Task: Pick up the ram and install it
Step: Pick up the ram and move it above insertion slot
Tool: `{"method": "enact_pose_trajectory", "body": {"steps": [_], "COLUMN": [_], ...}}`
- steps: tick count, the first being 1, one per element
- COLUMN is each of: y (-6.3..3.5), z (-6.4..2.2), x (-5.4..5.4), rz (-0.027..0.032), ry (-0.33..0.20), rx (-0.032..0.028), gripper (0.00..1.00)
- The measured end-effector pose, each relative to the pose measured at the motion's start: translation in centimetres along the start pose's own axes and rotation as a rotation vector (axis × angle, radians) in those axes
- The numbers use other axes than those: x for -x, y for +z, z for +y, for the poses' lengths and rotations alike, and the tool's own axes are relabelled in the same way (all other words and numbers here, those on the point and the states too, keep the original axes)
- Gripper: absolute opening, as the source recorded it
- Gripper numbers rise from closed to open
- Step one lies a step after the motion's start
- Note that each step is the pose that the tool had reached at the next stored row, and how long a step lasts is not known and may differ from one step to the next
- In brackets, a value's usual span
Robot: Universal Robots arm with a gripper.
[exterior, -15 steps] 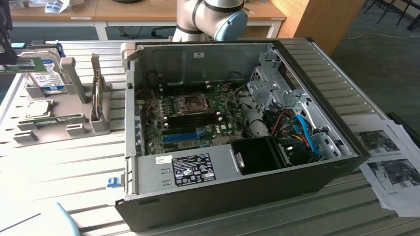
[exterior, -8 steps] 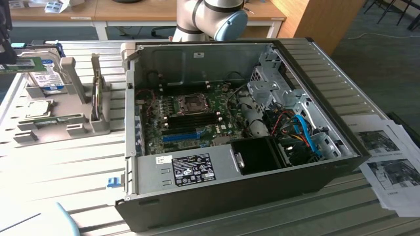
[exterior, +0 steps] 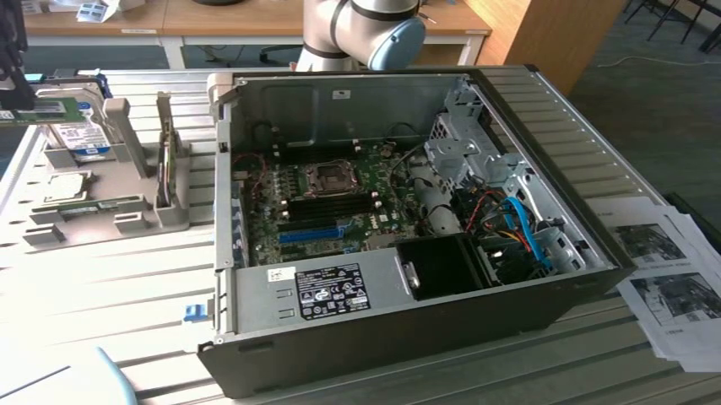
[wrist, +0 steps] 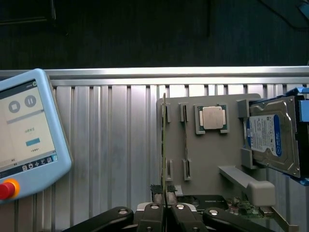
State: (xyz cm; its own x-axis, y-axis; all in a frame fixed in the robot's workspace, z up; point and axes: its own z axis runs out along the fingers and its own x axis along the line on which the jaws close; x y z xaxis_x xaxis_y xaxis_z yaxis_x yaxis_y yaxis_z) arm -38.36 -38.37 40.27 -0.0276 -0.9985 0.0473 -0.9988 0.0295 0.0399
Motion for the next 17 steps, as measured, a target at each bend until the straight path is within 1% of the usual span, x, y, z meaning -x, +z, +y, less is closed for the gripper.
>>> {"method": "enact_pose_trajectory", "body": {"steps": [8, 17], "y": [-0.04, -0.10], "z": [-0.78, -2.36], "x": [0.0, 0.1], "rz": [0.0000, 0.0000], "ry": [0.000, 0.000], "rx": [0.0000, 0.0000], "gripper": [0.11, 0.11]}}
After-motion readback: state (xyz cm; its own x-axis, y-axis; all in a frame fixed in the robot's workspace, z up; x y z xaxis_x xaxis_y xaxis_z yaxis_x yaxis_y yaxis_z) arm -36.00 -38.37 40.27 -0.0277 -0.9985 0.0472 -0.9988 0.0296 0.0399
